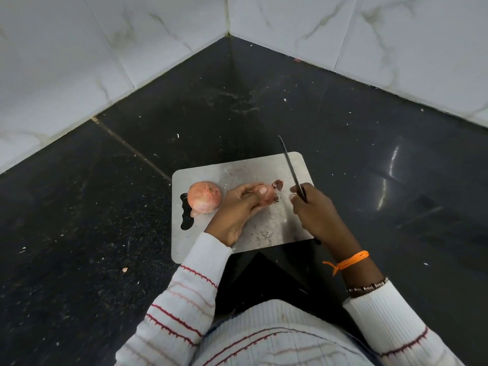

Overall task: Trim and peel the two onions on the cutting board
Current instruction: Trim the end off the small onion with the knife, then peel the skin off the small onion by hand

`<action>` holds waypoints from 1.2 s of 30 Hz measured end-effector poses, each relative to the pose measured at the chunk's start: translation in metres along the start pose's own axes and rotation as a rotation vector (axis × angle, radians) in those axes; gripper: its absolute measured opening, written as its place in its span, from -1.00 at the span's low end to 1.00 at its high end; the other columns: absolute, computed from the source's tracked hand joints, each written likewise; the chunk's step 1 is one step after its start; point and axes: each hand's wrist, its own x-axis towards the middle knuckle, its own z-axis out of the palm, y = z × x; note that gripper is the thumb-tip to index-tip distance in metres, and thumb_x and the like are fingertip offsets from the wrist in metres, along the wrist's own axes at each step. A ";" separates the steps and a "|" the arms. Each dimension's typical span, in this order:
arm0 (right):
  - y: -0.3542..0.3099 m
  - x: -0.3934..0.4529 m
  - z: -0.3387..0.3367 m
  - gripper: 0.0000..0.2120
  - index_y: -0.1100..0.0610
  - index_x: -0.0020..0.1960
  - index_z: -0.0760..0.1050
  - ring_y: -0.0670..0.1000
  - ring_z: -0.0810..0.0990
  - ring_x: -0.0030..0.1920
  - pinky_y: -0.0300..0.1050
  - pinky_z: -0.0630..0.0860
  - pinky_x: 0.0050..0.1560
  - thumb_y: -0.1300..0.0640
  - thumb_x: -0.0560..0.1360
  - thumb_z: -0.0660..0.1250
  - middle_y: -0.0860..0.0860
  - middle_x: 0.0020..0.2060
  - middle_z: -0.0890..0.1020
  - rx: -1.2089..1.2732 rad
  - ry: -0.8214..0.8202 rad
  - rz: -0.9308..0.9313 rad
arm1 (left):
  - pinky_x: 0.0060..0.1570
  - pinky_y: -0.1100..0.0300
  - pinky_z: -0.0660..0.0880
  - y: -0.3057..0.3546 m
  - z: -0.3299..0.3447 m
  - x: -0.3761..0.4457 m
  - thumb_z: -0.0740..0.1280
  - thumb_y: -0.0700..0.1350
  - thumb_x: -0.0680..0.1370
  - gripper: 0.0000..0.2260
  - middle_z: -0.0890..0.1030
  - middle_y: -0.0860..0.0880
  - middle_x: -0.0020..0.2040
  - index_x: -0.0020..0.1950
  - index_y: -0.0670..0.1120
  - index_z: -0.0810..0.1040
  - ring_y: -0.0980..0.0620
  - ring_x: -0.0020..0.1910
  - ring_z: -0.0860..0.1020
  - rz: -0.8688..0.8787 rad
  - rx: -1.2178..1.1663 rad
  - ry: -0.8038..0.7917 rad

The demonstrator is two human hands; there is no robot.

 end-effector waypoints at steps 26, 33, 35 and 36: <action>0.010 -0.001 0.025 -0.59 0.12 0.19 0.49 0.03 0.58 -0.05 -0.08 0.55 0.03 0.26 0.37 0.46 0.00 0.03 0.50 0.046 0.053 -0.381 | -0.16 0.34 0.58 -0.003 0.010 -0.014 0.31 -0.18 0.55 -0.90 0.63 -0.10 0.00 0.02 -0.12 0.60 0.07 -0.06 0.62 0.011 -0.061 0.018; 0.009 -0.006 0.028 -0.59 0.08 0.13 0.47 -0.03 0.54 0.05 -0.18 0.55 0.01 0.24 0.33 0.50 -0.06 0.06 0.54 0.132 -0.025 -0.403 | -0.25 0.25 0.61 -0.006 0.010 -0.011 0.24 -0.17 0.60 -0.80 0.64 -0.18 -0.13 -0.13 -0.17 0.62 -0.08 -0.12 0.62 0.101 -0.072 0.190; 0.010 -0.005 0.027 -0.59 0.03 0.12 0.46 -0.05 0.54 0.08 -0.17 0.56 0.05 0.26 0.34 0.48 -0.07 0.08 0.54 0.192 -0.044 -0.377 | -0.22 0.24 0.61 -0.006 0.011 -0.011 0.25 -0.18 0.59 -0.81 0.64 -0.17 -0.13 -0.14 -0.15 0.63 -0.07 -0.11 0.61 0.126 -0.050 0.195; 0.011 -0.003 0.026 -0.58 0.00 0.12 0.46 -0.05 0.54 0.09 -0.16 0.56 0.06 0.27 0.35 0.48 -0.06 0.10 0.52 0.209 -0.048 -0.364 | -0.21 0.24 0.59 -0.007 0.012 -0.010 0.26 -0.18 0.59 -0.81 0.63 -0.18 -0.14 -0.14 -0.14 0.64 -0.07 -0.12 0.59 0.133 -0.039 0.205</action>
